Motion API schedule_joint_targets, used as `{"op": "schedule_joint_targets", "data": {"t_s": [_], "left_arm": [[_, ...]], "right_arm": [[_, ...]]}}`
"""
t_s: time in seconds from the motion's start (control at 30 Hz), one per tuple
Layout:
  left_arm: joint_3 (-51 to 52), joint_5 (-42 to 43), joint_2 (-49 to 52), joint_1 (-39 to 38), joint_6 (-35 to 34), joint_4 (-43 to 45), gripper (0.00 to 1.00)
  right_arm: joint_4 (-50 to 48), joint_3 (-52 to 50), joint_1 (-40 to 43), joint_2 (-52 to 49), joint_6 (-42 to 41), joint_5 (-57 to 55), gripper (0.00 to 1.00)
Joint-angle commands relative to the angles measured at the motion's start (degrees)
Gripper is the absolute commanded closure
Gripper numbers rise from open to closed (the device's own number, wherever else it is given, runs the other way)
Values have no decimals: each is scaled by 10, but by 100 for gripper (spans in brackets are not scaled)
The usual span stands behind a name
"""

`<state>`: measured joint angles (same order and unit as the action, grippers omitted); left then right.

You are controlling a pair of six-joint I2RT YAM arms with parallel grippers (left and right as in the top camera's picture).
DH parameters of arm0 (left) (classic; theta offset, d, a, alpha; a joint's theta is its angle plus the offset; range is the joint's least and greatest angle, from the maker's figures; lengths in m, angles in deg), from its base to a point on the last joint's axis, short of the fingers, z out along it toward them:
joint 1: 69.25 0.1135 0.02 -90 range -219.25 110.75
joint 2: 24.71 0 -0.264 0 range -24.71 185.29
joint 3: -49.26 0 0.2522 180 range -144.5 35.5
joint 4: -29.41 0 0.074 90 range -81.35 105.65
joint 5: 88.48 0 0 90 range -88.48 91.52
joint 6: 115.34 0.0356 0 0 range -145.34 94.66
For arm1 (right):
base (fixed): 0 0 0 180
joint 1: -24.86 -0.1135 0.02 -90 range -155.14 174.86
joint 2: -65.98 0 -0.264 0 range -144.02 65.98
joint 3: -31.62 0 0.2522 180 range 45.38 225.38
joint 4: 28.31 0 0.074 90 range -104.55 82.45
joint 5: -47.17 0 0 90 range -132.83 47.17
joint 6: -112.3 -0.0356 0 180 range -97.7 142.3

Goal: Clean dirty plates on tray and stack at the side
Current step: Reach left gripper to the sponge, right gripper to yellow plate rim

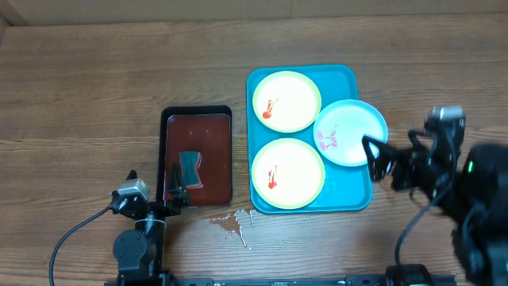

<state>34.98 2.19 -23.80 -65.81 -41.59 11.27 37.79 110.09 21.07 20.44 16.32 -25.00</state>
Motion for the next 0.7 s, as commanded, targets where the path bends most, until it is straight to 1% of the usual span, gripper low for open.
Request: {"op": "schedule_joint_targets", "data": {"t_s": [0.0,0.07,0.13,0.17,0.2,0.27,0.33,0.37,0.4,0.47,0.5,0.53,0.57,0.67], "left_arm": [[2,12,-2,-1,-3,0,0],[2,34,-2,-2,-45,2,0],[2,46,-2,-2,-82,22,0],[2,68,-2,-1,-99,34,0],[-5,140,-2,-2,-112,53,0],[-24,193,-2,-2,-112,46,0],[-63,202,2,-2,-106,6,0],[-92,196,9,-2,-91,-26,0],[-122,182,19,-2,-77,-58,0],[-198,134,55,-2,-65,-137,0],[-240,117,82,-2,-57,-178,0],[-293,106,120,-2,-49,-226,0],[-331,107,152,-2,-44,-256,0],[-462,111,270,-2,-43,-376,0]], "right_arm": [[26,86,2,-67,0,56,0],[31,95,2,-87,0,89,0],[29,95,2,-98,0,115,0],[33,95,2,-102,0,120,0],[50,95,2,-106,0,118,0],[71,95,2,-111,0,109,0],[96,95,2,-118,-21,81,0],[112,95,2,-123,-40,61,0],[126,94,2,-129,-53,47,1],[148,85,2,-140,-63,36,6],[155,77,2,-147,-63,37,9],[160,66,-1,-155,-63,37,15],[162,59,-3,-160,-63,37,18],[155,21,-24,-180,-63,39,20]]}}
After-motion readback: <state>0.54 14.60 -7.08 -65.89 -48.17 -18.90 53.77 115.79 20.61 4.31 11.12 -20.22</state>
